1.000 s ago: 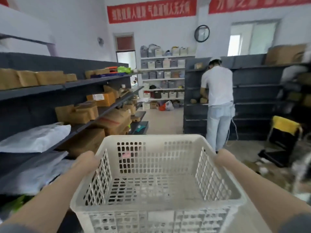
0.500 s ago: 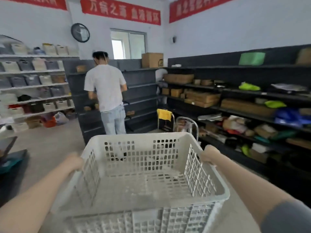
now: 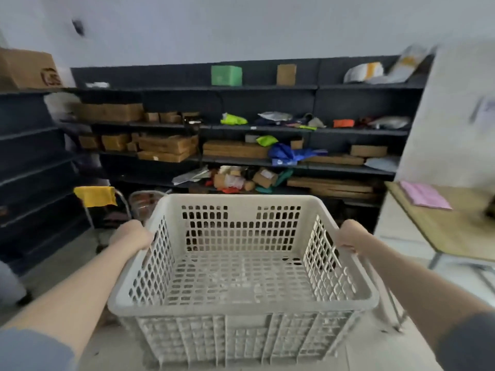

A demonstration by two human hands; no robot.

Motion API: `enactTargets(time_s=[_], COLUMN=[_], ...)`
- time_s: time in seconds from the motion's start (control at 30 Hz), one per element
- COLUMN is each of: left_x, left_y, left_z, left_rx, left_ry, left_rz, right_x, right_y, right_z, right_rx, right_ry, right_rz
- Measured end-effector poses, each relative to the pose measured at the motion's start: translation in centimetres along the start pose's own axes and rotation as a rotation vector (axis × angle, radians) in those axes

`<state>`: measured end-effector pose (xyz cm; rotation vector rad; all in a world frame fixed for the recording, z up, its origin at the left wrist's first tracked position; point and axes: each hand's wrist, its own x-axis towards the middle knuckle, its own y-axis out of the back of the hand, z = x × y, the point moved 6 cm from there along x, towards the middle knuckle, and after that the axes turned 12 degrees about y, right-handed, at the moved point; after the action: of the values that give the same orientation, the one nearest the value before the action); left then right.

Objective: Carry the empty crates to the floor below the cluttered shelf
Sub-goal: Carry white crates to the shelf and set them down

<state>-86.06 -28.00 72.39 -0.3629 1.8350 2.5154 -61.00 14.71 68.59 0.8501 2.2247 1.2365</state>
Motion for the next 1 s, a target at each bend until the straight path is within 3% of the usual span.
enactTargets(time_s=[0.17, 0.37, 0.67, 1.0], left_x=[3.5, 7.2, 13.5, 25.3], left_y=[-5.8, -13.6, -20.1, -28.0], left_z=[15.1, 30.6, 50.5, 71.9], left_rx=[0.042, 0.174, 0.136, 0.177], left_ry=[-0.137, -0.169, -0.222, -0.209], left_rz=[-0.061, -0.131, -0.174, -0.203], right_x=[7.5, 18.6, 35.4, 60.5], right_y=[3.2, 6.1, 10.3, 12.0], right_z=[8.0, 15.9, 22.4, 26.8], right_rx=[0.012, 0.054, 0.015, 0.002], right_ry=[-0.18, -0.312, -0.366, -0.361], right_rz=[0.051, 0.076, 0.061, 0.082])
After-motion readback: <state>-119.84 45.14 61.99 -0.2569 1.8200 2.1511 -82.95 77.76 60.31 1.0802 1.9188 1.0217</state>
